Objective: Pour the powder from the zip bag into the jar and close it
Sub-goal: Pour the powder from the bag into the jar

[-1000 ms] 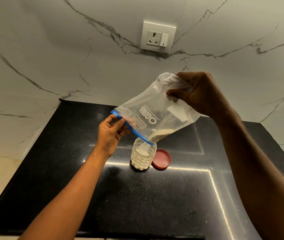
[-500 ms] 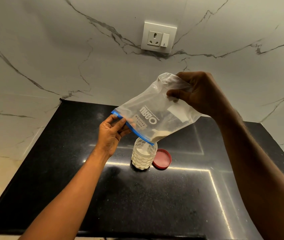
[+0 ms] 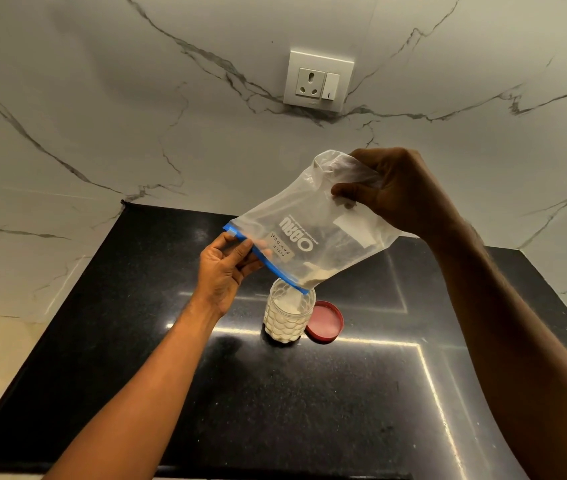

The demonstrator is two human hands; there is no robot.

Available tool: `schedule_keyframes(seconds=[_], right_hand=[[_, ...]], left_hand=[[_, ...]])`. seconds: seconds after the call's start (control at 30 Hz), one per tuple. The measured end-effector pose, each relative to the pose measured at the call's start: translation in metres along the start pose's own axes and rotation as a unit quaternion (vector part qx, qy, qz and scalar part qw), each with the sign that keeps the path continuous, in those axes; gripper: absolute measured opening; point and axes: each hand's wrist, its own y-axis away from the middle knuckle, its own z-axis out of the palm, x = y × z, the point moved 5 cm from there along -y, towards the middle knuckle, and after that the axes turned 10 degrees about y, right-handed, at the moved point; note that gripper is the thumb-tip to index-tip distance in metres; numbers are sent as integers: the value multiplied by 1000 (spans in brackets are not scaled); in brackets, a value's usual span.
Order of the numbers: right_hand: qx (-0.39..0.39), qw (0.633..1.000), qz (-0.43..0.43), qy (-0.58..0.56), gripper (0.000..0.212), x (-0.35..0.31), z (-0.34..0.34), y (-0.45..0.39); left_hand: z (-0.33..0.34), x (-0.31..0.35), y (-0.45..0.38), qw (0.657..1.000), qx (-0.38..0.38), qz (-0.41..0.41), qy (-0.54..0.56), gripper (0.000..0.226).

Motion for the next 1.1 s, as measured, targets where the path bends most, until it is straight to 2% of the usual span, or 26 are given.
schedule_keyframes(seconds=[0.9,1.03,1.1], right_hand=[[-10,1000,-2,25,36,-2,2,5],[-19,1000,3,-8,34,1,4,7],[-48,998,14,-44,38,4,4,6]], left_hand=[[1,-2,3,1000,8,-3,-18,25],[-3,-3,4,1000,23,-8,-1,24],[-3,-3,4,1000,26,-9,16,24]])
